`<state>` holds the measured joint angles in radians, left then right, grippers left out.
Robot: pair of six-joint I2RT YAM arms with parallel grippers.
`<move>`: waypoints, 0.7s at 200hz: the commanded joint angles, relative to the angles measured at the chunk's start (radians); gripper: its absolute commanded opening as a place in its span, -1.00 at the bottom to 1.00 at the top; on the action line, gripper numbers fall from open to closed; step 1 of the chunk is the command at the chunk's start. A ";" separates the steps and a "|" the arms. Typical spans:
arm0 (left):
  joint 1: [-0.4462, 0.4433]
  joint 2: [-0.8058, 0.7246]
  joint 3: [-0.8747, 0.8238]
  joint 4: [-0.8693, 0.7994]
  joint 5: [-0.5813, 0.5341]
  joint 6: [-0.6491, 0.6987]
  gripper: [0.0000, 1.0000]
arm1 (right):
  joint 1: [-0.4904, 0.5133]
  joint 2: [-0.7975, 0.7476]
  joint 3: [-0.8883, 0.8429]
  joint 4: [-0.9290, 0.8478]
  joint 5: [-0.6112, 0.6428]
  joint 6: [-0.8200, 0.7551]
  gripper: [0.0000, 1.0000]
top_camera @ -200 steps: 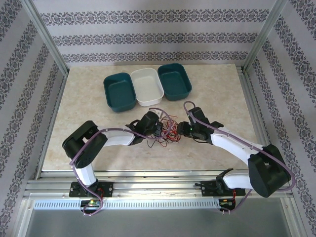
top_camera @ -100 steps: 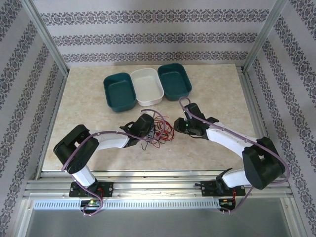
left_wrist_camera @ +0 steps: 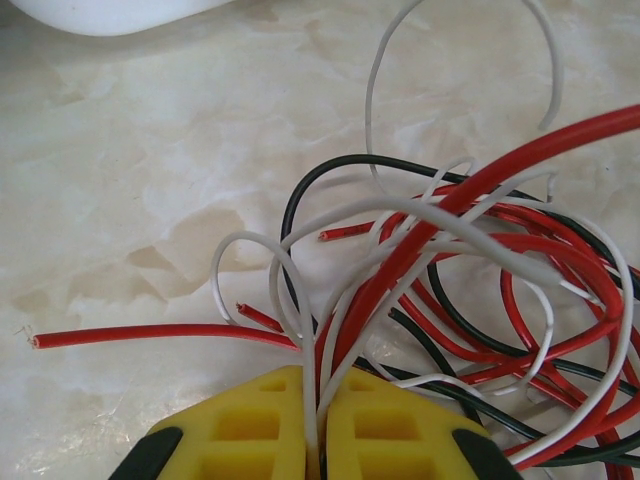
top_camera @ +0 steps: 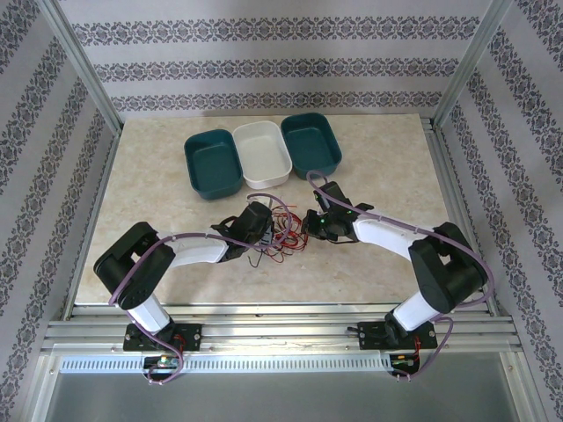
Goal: Untangle the cables
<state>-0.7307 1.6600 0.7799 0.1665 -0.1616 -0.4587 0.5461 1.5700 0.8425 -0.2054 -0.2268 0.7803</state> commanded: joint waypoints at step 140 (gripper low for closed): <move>0.010 0.013 -0.027 0.024 0.007 -0.044 -0.75 | 0.006 0.049 -0.035 0.083 -0.040 0.117 -0.50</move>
<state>-0.7307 1.6615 0.7631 0.1711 -0.1616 -0.4812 0.5461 1.5997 0.8268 -0.1455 -0.2531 0.8715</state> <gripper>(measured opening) 0.127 0.250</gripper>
